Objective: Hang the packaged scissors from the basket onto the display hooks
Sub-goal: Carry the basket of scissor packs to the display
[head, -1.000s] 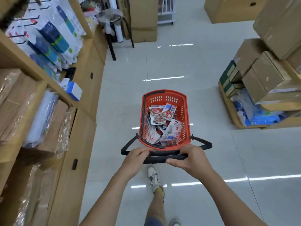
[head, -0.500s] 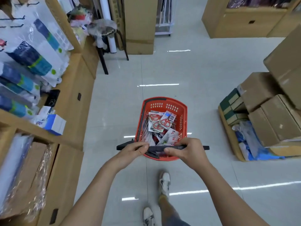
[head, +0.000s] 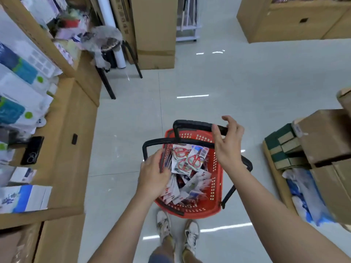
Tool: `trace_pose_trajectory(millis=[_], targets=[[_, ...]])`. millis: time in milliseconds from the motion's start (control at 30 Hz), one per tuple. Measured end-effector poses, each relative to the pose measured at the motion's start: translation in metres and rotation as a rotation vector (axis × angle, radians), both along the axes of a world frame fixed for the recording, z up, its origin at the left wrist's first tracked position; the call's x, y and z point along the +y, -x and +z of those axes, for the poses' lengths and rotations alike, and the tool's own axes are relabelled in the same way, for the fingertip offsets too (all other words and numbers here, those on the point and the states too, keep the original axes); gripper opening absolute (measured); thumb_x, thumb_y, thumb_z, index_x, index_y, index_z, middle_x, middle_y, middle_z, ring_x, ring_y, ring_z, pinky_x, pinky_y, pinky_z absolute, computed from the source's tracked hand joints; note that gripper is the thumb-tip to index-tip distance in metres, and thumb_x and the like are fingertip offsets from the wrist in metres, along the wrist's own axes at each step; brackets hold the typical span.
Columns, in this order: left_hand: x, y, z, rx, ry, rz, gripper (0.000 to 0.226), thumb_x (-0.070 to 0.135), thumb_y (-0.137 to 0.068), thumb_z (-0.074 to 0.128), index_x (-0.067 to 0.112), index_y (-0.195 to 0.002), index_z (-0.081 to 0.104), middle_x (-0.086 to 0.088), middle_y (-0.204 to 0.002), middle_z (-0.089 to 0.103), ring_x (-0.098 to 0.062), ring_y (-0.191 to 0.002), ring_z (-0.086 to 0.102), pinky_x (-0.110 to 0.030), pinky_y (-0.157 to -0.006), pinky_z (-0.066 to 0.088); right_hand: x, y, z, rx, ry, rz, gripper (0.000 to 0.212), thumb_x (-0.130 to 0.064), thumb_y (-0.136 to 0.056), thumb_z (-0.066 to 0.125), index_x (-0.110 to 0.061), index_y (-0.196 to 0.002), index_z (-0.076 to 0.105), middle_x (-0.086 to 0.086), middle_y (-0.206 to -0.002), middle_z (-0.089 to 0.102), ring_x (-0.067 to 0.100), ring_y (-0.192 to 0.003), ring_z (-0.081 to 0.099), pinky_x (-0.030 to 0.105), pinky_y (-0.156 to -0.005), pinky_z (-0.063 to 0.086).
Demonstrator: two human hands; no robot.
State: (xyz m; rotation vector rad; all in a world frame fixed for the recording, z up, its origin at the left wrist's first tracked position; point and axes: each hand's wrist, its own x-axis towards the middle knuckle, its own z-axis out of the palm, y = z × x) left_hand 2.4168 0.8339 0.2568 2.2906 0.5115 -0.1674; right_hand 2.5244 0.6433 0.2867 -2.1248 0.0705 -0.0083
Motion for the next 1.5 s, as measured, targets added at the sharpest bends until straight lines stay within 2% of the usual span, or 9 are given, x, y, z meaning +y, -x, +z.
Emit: trace_pose_trajectory(millis=[200,367,633,800,933,1133,1233,1367,1500], targets=[[0.042,-0.095,-0.070,0.163,-0.005,0.129,0.068,0.017,-0.090,0.060,0.022,-0.151,0.030,-0.012,-0.147,0.042,-0.033,-0.135,0.038,-0.045,-0.113,0.032,0.010,-0.088,-0.047,0.125,0.101,-0.029,0.053,-0.023,-0.098,0.054,-0.037,-0.144,0.030,0.009,-0.134,0.031,0.016,-0.084,0.061,0.042,-0.086,0.056],[0.048,-0.133,-0.146,0.266,0.052,0.055,0.061,0.013,-0.093,0.056,0.022,-0.149,0.033,-0.009,-0.148,0.037,-0.031,-0.130,0.044,-0.041,-0.106,0.040,0.018,-0.147,-0.101,0.201,0.284,-0.042,0.075,-0.012,-0.097,0.052,-0.036,-0.154,0.011,0.015,-0.143,0.031,0.011,-0.081,0.047,0.021,-0.067,0.042],[0.057,-0.165,-0.260,0.238,0.067,0.066,0.057,0.012,-0.091,0.059,0.024,-0.144,0.040,-0.005,-0.137,0.049,-0.024,-0.121,0.051,-0.038,-0.098,0.045,-0.002,-0.170,-0.232,0.227,0.425,0.081,0.066,-0.010,-0.094,0.054,-0.022,-0.153,0.025,0.008,-0.149,0.040,0.022,-0.132,0.043,0.025,-0.098,0.036],[0.028,-0.129,-0.304,0.393,-0.048,-0.078,0.068,0.018,-0.090,0.064,0.024,-0.149,0.031,-0.006,-0.145,0.042,-0.028,-0.129,0.042,-0.044,-0.105,0.045,-0.041,-0.113,-0.304,0.483,0.617,-0.025,0.066,-0.024,-0.089,0.054,-0.026,-0.148,0.024,0.017,-0.141,0.042,0.040,-0.127,0.047,0.056,-0.104,0.043],[0.028,-0.108,-0.307,0.456,-0.253,-0.024,0.067,0.021,-0.089,0.065,0.024,-0.148,0.033,-0.012,-0.138,0.039,-0.031,-0.124,0.038,-0.042,-0.089,0.051,-0.056,-0.084,-0.322,0.797,0.505,-0.155,0.062,-0.028,-0.093,0.054,-0.020,-0.148,0.024,0.018,-0.128,0.056,0.043,-0.108,0.061,0.051,-0.093,0.051],[0.045,-0.091,-0.318,0.457,-0.296,-0.006,0.062,0.024,-0.091,0.060,0.026,-0.147,0.033,-0.011,-0.135,0.051,-0.032,-0.117,0.047,-0.044,-0.077,0.054,-0.053,-0.077,-0.328,0.728,0.525,-0.137,0.045,-0.028,-0.091,0.058,-0.026,-0.132,0.042,0.010,-0.106,0.071,0.033,-0.081,0.065,0.041,-0.078,0.054],[0.066,-0.081,-0.326,0.433,-0.248,0.043,0.071,0.027,-0.088,0.067,0.026,-0.148,0.029,-0.008,-0.137,0.050,-0.034,-0.114,0.051,-0.048,-0.082,0.055,-0.041,-0.077,-0.325,0.653,0.533,-0.069,0.049,-0.032,-0.093,0.056,-0.033,-0.137,0.035,0.006,-0.099,0.071,0.031,-0.077,0.067,0.044,-0.075,0.058],[0.114,-0.080,-0.343,0.565,-0.121,0.236,0.091,0.044,-0.078,0.076,0.034,-0.147,0.017,-0.001,-0.099,0.067,-0.027,-0.087,0.063,-0.043,-0.082,0.052,-0.025,-0.075,-0.322,0.620,0.528,-0.014,0.055,-0.031,-0.095,0.052,-0.037,-0.143,0.026,0.005,-0.093,0.069,0.029,-0.070,0.065,0.041,-0.071,0.057],[0.125,-0.086,-0.344,0.650,0.034,0.241,0.045,0.038,-0.079,0.074,0.022,-0.116,0.055,-0.002,-0.100,0.070,-0.023,-0.085,0.063,-0.032,-0.077,0.050,-0.021,-0.072,-0.320,0.643,0.491,-0.084,0.060,-0.028,-0.093,0.057,-0.035,-0.144,0.026,0.006,-0.099,0.067,0.032,-0.078,0.065,0.048,-0.076,0.058]])
